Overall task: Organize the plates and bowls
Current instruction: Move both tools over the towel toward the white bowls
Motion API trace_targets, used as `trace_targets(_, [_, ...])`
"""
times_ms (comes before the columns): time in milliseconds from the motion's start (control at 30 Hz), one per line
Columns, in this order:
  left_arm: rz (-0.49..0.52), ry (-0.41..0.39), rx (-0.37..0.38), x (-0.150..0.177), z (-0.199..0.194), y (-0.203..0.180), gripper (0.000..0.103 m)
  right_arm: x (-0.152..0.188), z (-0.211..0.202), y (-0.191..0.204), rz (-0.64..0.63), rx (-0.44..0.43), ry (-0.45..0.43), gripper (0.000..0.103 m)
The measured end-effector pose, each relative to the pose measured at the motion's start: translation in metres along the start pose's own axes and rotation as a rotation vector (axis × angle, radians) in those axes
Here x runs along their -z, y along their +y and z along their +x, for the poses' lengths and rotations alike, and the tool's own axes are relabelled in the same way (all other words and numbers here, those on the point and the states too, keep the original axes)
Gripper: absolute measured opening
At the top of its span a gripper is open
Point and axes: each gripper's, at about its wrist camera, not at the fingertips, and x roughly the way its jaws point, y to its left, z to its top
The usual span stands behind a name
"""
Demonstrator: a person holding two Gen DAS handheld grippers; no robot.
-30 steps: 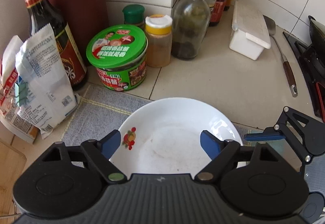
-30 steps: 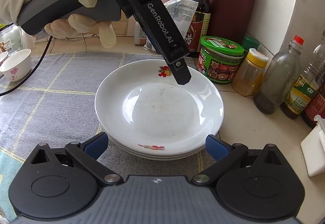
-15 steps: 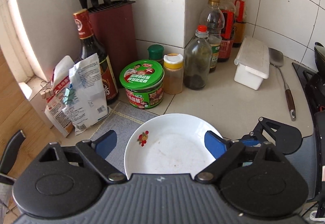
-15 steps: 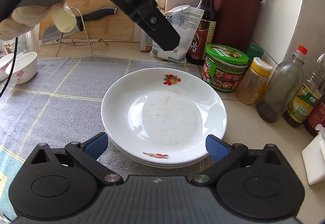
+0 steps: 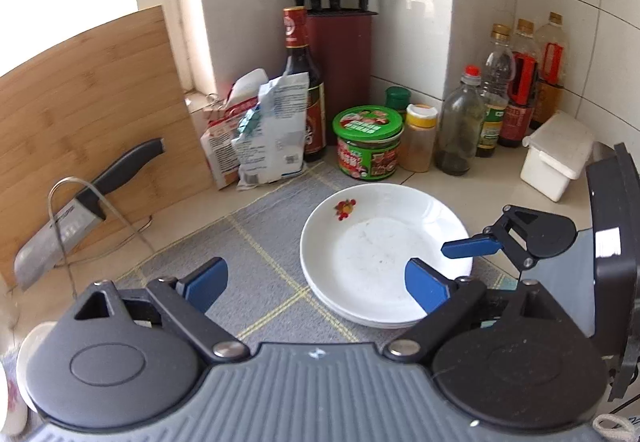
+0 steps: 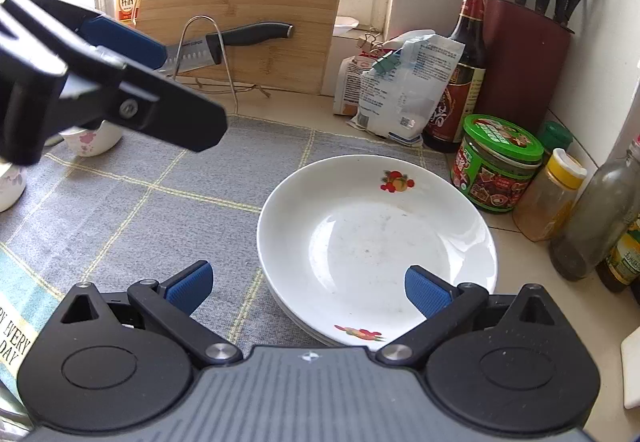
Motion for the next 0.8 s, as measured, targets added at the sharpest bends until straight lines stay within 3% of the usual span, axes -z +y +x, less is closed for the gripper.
trace_targets(200, [-0.085, 0.016, -0.167, 0.038, -0.017, 0.008, 0.095, -0.002, 0.011, 0.018, -0.053, -0.062, 0.021, 0.103])
trace_targets(433, [-0.171, 0.020, -0.238, 0.069, -0.041, 0.035, 0.095, -0.009, 0.021, 0.050, -0.096, -0.114, 0.036, 0.103])
trace_targets(800, [-0.243, 0.004, -0.288, 0.126, -0.093, 0.091, 0.095, -0.025, 0.036, 0.136, -0.145, -0.141, 0.076, 0.103])
